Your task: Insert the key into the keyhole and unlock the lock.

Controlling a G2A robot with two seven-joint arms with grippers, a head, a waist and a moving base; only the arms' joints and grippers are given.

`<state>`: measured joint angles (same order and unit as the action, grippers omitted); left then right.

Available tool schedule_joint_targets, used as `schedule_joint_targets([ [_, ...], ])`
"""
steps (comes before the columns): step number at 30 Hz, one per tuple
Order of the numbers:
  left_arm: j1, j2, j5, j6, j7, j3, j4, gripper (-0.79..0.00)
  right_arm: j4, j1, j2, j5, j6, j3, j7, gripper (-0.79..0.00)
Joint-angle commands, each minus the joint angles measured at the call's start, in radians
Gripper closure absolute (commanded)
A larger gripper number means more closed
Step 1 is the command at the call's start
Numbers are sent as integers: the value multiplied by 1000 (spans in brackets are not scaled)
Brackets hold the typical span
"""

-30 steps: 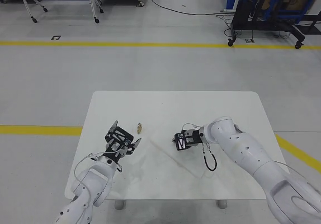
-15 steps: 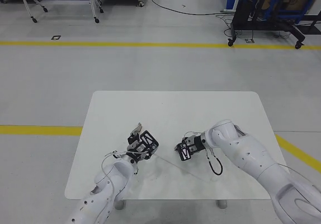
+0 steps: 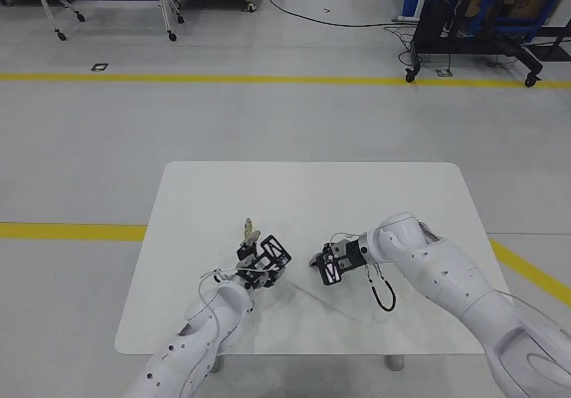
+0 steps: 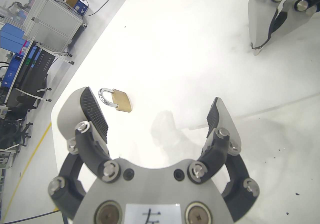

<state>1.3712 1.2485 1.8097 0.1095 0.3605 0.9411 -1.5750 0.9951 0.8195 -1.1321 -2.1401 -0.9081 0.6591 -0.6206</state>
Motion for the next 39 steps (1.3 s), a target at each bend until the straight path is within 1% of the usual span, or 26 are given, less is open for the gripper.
schedule_joint_targets([
  [1, -9, 4, -2, -7, 4, -7, 20, -785, 3, 0, 2, 2, -4, -2, -5, 0],
  [8, -32, 20, -28, -18, 8, -31, 72, -785, -3, 0, 8, 22, -4, -8, -47, 0],
  [14, -40, 28, -37, -23, 6, -35, 93, -785, -38, -6, 24, 86, -14, 20, -161, 0],
  [18, -40, 30, -43, -36, 3, -25, 82, -785, -64, -12, 40, 122, -33, 44, -248, 0],
  [20, -36, 30, -40, -56, -1, -18, 65, -785, -66, -13, 42, 122, -34, 46, -255, 0],
  [29, -36, 30, -40, -56, -1, -18, 65, -785, -66, -13, 42, 122, -34, 46, -255, 0],
  [31, -14, 27, -68, -80, -55, 10, 33, -785, -66, -9, 42, 130, -31, 48, -255, 0],
  [33, 25, 17, -151, -49, -115, 69, -16, -785, -69, 5, 40, 194, -37, 64, -247, 0],
  [36, 86, -4, -289, 56, -185, 188, -95, -785, -54, 21, 36, 337, -80, 64, -212, 0],
  [37, 103, -11, -339, 109, -196, 226, -116, -785, -49, 24, 35, 403, -103, 61, -188, 0],
  [39, 127, -25, -417, 205, -200, 300, -151, -785, -47, 31, 34, 547, -104, 37, -187, 0],
])
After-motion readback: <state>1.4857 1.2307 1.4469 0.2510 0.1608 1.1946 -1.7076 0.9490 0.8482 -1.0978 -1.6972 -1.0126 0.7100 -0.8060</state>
